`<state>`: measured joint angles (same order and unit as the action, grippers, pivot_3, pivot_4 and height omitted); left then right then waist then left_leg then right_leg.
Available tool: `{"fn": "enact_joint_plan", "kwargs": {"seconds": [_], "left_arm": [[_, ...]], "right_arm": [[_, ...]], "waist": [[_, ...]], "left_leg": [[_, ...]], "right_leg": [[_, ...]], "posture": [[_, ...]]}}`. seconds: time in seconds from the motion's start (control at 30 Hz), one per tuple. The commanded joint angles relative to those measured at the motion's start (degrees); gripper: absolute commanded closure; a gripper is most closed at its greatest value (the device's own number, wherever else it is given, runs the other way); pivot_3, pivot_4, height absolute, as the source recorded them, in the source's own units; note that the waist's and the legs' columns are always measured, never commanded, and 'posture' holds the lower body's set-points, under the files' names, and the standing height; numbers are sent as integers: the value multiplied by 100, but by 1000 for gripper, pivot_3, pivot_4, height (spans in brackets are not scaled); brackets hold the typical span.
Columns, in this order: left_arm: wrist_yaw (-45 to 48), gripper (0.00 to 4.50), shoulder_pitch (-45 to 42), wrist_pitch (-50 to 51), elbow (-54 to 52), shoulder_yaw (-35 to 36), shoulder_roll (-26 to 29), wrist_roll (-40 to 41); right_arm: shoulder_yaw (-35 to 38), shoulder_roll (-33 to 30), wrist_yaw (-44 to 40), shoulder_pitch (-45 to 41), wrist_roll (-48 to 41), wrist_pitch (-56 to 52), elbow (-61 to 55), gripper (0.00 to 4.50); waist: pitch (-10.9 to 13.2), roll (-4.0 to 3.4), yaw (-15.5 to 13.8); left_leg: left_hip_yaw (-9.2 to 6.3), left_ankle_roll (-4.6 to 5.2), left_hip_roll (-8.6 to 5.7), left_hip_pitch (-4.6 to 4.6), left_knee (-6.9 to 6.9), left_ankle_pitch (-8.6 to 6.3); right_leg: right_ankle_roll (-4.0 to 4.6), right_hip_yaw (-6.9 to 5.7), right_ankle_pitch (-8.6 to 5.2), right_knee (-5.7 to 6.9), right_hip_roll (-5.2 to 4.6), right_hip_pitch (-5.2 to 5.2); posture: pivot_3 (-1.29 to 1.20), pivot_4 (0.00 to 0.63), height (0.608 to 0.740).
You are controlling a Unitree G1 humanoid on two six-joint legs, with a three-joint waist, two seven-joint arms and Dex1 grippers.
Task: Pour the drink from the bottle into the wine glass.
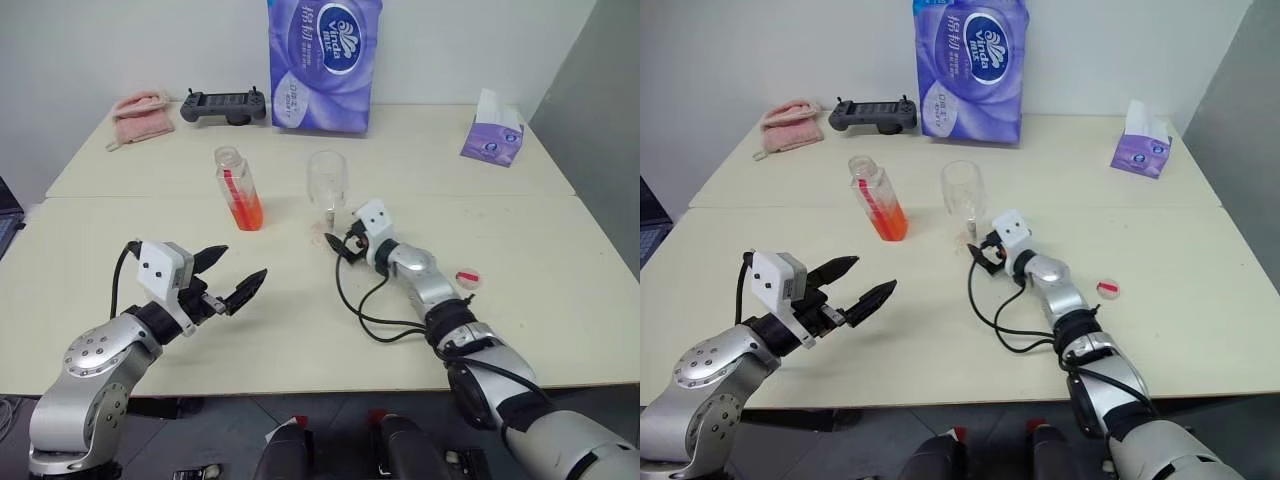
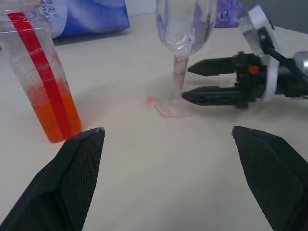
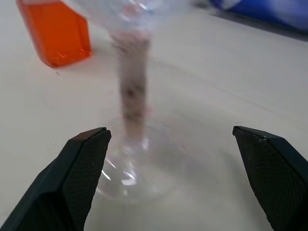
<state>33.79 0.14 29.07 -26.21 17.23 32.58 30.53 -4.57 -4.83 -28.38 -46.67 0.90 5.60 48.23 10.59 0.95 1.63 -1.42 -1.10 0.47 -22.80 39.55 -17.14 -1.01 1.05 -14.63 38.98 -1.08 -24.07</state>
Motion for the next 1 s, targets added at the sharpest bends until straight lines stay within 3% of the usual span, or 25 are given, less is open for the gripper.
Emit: {"fn": "enact_joint_plan", "kwargs": {"seconds": [0.03, 0.27, 0.43, 0.63, 1.0], "left_arm": [[-290, 0, -322, -398, 307, -14, -178, -268], [-1073, 0, -869, -1270, 1241, -70, -630, -1081], [-1562, 0, -1345, -1750, 1930, -113, -947, -1466], [-1715, 0, -1732, -2173, 2552, -155, -1060, -1673], [-1509, 0, -2477, -2636, 3787, -243, -1057, -1700]], "right_arm": [[77, -652, -722, 738, -412, -903, -2244, 20], [500, -1880, -1503, 1763, -1940, -3355, -5956, 20], [1133, -2897, -1998, 2189, -3820, -5058, -7780, 20], [1490, -3137, -1369, 2110, -4871, -5893, -8471, 20], [1366, -2848, -267, 2073, -5165, -5923, -8719, 20]], "waist": [[0, 0, -26], [1, -1, 14], [-1, 5, -32], [-2, 9, -65], [-2, 9, -71]], "left_leg": [[-4, 0, 1, -4, 1, 0], [-4, 2, 6, -2, 1, -1], [-10, 4, 3, -4, -1, -2], [-9, 6, -2, -2, 13, -3], [-9, 5, -5, -8, 13, -3]], "right_leg": [[0, -2, 0, -1, 0, 0], [-1, -3, 0, 1, 4, -1], [-1, -9, -1, -7, 3, 4], [-3, -10, -1, -4, 0, 11], [-4, -11, -1, -4, 1, 8]], "posture": [[0, 150, 740], [0, 150, 740], [0, 150, 740], [0, 150, 740], [0, 150, 740]]}}
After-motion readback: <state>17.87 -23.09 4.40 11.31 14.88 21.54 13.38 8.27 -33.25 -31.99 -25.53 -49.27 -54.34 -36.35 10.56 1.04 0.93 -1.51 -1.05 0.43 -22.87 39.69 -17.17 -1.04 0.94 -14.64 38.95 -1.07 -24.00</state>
